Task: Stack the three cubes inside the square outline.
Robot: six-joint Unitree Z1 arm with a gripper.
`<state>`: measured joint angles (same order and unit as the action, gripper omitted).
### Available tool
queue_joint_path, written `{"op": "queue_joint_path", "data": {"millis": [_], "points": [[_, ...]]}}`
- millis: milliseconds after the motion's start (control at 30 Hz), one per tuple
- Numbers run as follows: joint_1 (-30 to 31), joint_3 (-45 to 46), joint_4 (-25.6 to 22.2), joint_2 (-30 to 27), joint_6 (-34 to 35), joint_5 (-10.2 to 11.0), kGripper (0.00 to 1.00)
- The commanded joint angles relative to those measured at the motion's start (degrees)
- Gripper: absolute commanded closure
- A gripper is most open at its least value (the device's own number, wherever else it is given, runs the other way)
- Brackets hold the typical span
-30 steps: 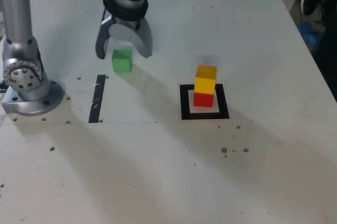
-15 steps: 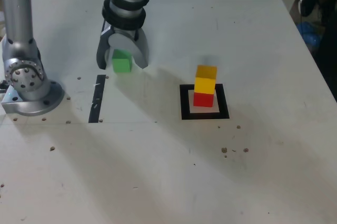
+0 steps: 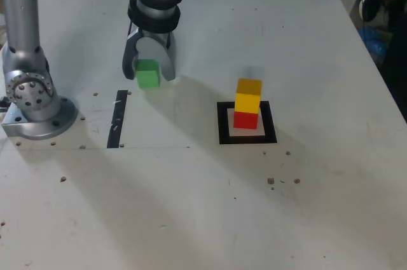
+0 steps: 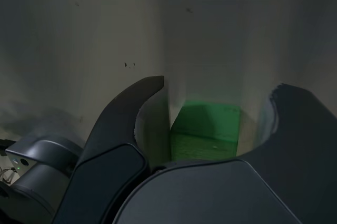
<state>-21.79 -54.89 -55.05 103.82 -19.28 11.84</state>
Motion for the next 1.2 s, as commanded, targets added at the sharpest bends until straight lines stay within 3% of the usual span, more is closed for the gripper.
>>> {"op": "queue_joint_path", "data": {"millis": [0,167,367,500,633,867,967,1167], "points": [[-0.1,-0.4,-0.3,-0.4,-0.5,-0.8,0.72],[-0.1,-0.9,-0.5,-0.1,-2.0,-2.7,0.74],[0.2,-2.7,-3.4,-1.2,-2.4,-2.8,0.76],[1.7,-7.0,-9.1,-4.6,-1.8,-2.7,0.79],[6.9,-14.8,-18.1,-7.2,3.1,-2.8,0.81],[20.4,-35.0,-33.5,-3.7,12.9,-1.6,0.81],[24.7,-42.6,-36.7,-1.3,14.9,-2.1,0.81],[29.8,-51.2,-37.5,5.3,17.6,-4.5,0.81]]}}
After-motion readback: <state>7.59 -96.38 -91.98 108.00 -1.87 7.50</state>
